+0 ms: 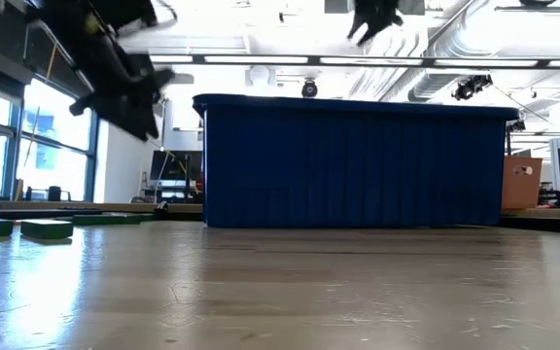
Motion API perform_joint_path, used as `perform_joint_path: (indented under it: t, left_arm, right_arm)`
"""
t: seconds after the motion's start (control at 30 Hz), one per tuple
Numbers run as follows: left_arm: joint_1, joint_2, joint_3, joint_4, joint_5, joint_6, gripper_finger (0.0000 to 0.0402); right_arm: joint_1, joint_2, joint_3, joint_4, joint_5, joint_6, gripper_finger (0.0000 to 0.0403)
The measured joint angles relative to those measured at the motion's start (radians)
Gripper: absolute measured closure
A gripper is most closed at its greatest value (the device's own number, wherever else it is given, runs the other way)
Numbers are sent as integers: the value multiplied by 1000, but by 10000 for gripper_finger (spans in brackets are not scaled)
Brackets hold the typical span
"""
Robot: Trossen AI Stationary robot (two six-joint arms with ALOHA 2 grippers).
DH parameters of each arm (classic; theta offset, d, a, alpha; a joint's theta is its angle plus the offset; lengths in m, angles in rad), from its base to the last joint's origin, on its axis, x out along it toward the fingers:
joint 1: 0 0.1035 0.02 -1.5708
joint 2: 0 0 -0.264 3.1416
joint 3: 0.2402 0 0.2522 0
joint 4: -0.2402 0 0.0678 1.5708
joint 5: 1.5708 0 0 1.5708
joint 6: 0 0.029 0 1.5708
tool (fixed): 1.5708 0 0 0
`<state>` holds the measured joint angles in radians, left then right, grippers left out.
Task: Sort blocks
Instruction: Move the blocks to the center of the table
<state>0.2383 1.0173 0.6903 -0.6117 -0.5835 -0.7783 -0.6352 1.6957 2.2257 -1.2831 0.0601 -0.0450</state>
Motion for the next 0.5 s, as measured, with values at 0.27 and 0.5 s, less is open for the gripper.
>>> perform_joint_path:
  t: [0.27,0.5]
  left_arm:
    - [394,124,0,-20,126,102,302]
    - [585,254,0,73,130,209,302]
  right_arm:
    - [325,-48,0,-28,240,19,198]
    - [474,-48,0,-77,405,48,199]
